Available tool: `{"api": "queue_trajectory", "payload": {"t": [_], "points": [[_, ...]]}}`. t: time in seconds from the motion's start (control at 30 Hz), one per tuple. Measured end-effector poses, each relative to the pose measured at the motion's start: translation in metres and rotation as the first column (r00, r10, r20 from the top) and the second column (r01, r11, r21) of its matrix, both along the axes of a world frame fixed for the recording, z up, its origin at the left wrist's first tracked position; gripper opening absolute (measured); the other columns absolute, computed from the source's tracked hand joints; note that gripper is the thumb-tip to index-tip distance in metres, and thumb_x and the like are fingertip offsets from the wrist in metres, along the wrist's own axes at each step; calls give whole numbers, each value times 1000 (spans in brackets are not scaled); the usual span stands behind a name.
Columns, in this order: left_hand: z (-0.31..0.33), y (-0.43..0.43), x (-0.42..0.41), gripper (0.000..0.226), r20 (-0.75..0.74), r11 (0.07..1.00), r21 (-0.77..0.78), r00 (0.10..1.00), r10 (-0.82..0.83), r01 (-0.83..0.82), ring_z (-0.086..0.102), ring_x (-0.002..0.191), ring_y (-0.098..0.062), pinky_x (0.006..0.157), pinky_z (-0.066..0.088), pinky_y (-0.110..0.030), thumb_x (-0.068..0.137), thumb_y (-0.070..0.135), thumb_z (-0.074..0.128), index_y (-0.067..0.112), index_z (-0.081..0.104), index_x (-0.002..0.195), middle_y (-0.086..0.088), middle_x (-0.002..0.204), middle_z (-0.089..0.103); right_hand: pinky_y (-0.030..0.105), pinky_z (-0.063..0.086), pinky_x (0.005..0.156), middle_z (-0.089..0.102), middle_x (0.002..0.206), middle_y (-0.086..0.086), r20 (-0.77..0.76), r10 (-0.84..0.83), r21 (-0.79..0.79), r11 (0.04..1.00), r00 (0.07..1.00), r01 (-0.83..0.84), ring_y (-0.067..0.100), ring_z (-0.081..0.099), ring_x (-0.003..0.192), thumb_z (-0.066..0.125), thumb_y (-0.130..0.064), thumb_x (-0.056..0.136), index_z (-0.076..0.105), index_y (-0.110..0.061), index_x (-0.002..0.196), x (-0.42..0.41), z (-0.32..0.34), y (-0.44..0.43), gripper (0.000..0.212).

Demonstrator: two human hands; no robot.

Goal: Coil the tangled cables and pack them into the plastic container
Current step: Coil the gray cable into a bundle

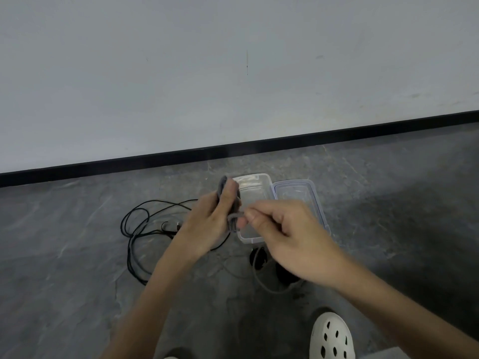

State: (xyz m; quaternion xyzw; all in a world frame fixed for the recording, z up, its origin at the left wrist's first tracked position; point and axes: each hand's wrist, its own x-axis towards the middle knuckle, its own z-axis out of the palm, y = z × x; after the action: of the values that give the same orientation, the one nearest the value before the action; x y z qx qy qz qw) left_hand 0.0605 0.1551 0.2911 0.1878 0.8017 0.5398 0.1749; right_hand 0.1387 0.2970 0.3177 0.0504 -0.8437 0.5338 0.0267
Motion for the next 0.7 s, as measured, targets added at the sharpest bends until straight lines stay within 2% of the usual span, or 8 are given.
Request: {"api": "queue_trajectory", "payload": {"t": [0.1,0.23,0.3,0.37,0.5,0.6,0.63,0.7], "points": [[5,-1,8,63,57,996,-35,995,-81,83,52,57,23,61,32,8,94,54,10,37,57,56,33,50,56,15,36,51,62,58,-16,-55,-22,8,1000,998,23,2,50,48,52,-8,97,71,-7,83,-12,0,9,24],[8,2,7,73,85,969,18,965,-247,246,55,56,5,62,40,-5,93,61,9,14,56,64,15,54,60,32,49,59,67,66,-1,-110,-67,-52,997,992,62,12,62,60,62,-10,92,70,-4,82,-24,-2,17,14],[7,1,7,68,78,949,60,946,-314,310,52,56,1,63,39,-10,88,69,22,16,55,62,12,56,57,49,49,58,66,65,12,-134,-95,-93,992,986,83,31,61,59,68,-19,87,69,-3,81,-31,-3,22,17],[4,0,8,58,130,943,101,936,-328,316,52,59,-4,64,39,-13,93,65,36,20,54,60,9,58,57,53,46,54,64,64,18,-146,-118,-140,985,982,97,40,56,57,71,-33,80,68,-2,78,-36,-2,27,31],[4,1,8,49,139,928,152,922,-361,341,55,61,-2,67,41,-11,95,51,44,17,54,61,8,58,57,46,43,52,67,64,-5,-76,-102,-179,980,992,87,39,48,52,73,-33,72,70,-11,75,-43,-6,38,23],[5,0,9,50,179,897,238,891,-417,372,50,59,-6,68,42,-14,96,50,45,8,52,70,8,55,52,52,47,60,69,72,16,-31,-101,-224,970,994,91,47,54,60,76,-27,69,71,-6,78,-48,-7,46,24],[5,-1,9,49,198,884,284,879,-433,371,48,59,-9,68,42,-17,95,50,43,9,52,72,8,54,50,53,49,65,70,75,17,-19,-102,-245,965,995,95,50,57,66,75,-26,68,71,-7,79,-48,-8,49,23],[6,-1,10,42,240,862,379,864,-442,336,43,59,-13,68,41,-21,94,52,39,18,52,72,9,51,46,42,53,67,73,76,10,-5,-96,-265,960,995,91,46,60,70,73,-24,71,72,-13,80,-49,-9,53,14]]}}
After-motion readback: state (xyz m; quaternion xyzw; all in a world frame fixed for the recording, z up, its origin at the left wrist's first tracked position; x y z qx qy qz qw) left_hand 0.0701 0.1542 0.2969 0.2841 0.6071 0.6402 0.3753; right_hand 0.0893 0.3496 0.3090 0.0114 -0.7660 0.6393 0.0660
